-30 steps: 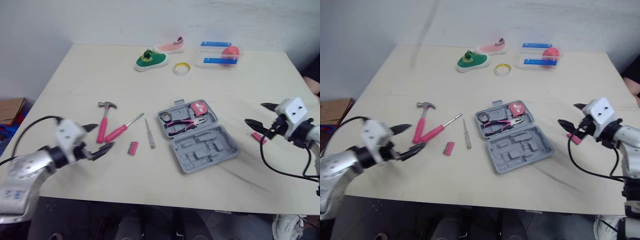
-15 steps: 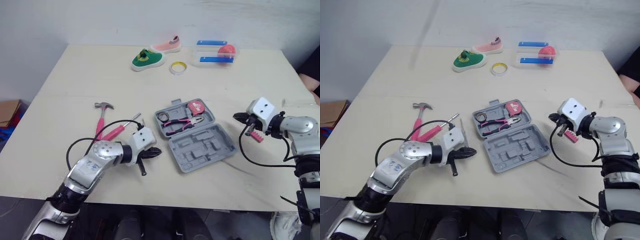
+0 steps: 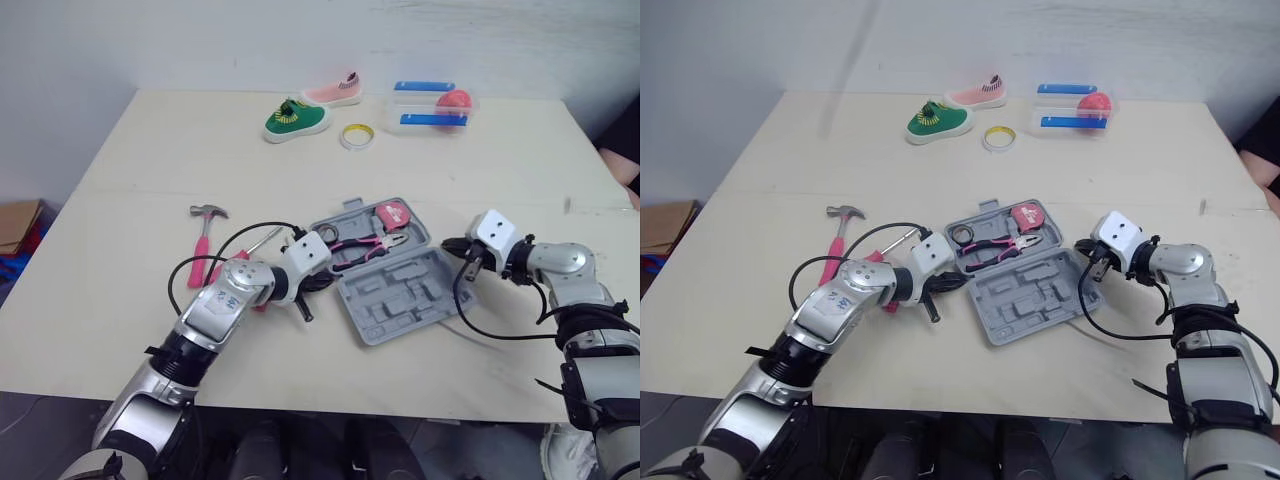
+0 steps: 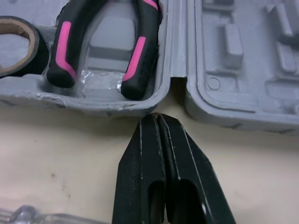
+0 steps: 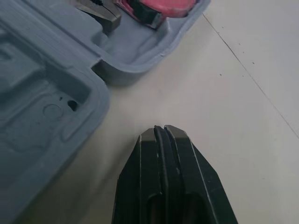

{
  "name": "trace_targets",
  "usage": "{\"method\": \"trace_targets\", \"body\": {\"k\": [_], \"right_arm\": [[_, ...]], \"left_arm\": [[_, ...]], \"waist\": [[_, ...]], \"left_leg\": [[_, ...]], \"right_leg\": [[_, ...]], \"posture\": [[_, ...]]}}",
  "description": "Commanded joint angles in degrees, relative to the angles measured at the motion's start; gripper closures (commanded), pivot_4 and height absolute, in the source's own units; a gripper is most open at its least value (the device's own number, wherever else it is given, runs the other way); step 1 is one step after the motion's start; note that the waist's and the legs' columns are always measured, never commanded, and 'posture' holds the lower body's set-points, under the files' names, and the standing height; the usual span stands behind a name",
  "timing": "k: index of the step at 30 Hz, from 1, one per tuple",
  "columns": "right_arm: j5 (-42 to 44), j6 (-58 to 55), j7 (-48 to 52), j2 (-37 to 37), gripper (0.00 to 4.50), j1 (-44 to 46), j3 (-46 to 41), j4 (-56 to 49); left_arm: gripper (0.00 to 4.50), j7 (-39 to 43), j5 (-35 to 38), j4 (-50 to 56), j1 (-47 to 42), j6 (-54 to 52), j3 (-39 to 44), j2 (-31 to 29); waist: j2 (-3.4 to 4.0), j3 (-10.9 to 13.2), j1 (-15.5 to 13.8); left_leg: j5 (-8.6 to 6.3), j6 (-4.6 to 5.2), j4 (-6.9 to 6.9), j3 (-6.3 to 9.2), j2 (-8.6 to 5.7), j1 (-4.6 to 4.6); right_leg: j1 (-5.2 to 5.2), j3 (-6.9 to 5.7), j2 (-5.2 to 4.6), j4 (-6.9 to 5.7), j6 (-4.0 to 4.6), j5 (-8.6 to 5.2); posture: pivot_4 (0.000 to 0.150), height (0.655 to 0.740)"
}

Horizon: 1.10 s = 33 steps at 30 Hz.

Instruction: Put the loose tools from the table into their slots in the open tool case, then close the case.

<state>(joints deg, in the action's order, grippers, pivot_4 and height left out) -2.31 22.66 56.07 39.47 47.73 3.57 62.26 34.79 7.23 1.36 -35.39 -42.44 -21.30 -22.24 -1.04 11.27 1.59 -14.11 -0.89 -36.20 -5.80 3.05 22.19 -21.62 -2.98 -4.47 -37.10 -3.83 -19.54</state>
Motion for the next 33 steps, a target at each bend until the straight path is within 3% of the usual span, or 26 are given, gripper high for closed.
{"method": "trace_targets", "body": {"k": [1,9,17,24,29,33], "right_arm": [[0.4,1.3,1.5,0.0,4.50,0.4,-0.6,-0.9],[3.2,0.9,6.9,1.2,4.50,-5.4,-2.0,-5.7],[11.5,-8.2,16.4,5.0,4.50,-21.7,-3.8,-30.1],[18.3,-20.2,14.4,10.0,4.50,-41.4,-9.6,-56.7],[20.5,-25.2,12.1,10.8,4.50,-50.6,-13.2,-66.9],[19.6,-25.9,10.4,10.0,4.50,-53.4,-13.2,-69.3]], "left_arm": [[4.48,1.4,-0.7,-1.7,-0.5,1.6,-0.6,1.1],[4.48,3.6,-2.7,-7.6,-2.8,7.4,-0.8,2.9],[4.48,13.9,-1.7,-8.6,-3.8,16.2,-1.3,1.9],[4.48,21.7,-2.9,-6.2,-2.2,19.7,-3.7,-0.2],[4.48,23.9,-3.2,-3.3,-0.4,19.2,-4.3,-1.7],[4.48,23.9,-3.8,-1.8,0.7,18.8,-4.1,-2.4]], "waist": [[0.00,0.0,0.0],[0.00,0.0,-0.7],[0.01,0.0,-1.3],[0.01,0.0,-1.6],[0.01,0.0,-1.4],[0.01,0.0,-1.4]], "left_leg": [[0.00,0.00,0.00,0.00,0.00,0.00],[-0.01,0.02,-0.04,0.05,-0.10,0.00],[-0.04,-0.02,-0.01,-0.02,0.00,-0.01],[-0.10,-0.03,0.00,0.03,0.05,0.01],[-0.15,0.04,0.01,0.00,0.05,0.01],[-0.17,0.04,0.02,0.00,0.08,-0.01]], "right_leg": [[0.00,0.00,-0.01,0.00,0.00,0.00],[0.08,-0.01,-0.07,0.01,-0.05,0.03],[0.05,-0.02,0.01,0.06,-0.05,0.03],[0.05,-0.04,0.02,0.09,-0.03,0.01],[0.05,-0.02,0.02,0.12,-0.03,0.01],[0.05,-0.02,0.04,0.10,-0.03,0.01]], "posture": [[0.150,0.7400],[0.150,0.7400],[0.150,0.7400],[0.150,0.7400],[0.150,0.7400],[0.150,0.7400]]}}
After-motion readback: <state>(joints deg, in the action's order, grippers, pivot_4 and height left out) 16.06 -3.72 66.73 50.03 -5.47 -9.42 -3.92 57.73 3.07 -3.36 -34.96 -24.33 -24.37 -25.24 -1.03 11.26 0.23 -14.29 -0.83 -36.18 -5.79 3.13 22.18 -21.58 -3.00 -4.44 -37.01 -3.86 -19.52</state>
